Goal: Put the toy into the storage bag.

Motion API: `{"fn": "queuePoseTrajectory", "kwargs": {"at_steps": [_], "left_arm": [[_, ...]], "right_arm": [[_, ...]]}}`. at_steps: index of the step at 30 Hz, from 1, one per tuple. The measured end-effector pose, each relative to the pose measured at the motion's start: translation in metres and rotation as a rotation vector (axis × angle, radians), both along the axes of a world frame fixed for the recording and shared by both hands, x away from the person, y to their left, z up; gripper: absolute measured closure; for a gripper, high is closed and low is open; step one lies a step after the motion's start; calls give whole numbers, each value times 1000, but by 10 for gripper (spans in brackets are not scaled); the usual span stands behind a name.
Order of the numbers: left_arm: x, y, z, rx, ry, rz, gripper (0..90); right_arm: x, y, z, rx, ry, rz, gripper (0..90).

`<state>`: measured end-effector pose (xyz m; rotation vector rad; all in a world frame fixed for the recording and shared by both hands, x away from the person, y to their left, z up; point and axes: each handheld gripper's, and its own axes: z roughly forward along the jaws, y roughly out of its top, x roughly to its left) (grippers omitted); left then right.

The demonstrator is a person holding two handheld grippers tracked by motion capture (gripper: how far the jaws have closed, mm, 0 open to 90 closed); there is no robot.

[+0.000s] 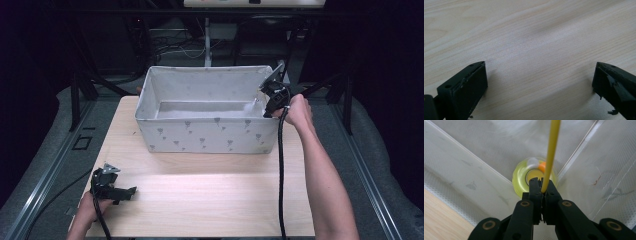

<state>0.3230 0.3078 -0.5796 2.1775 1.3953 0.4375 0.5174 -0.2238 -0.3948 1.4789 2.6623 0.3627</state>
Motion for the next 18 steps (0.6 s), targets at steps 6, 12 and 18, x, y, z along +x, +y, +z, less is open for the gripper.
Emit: {"fn": "queuePoseTrajectory", "kwargs": {"at_steps": [6, 12, 18], "left_arm": [[0, 0, 0, 0, 2, 1, 0], [0, 0, 0, 0, 1, 0, 0], [0, 0, 0, 0, 2, 1, 0]], "right_arm": [[-5, -2, 13, 31, -26, -1, 763], [-13, -7, 38, 84, -88, -3, 570], [-29, -6, 68, 111, -145, 9, 370]]}}
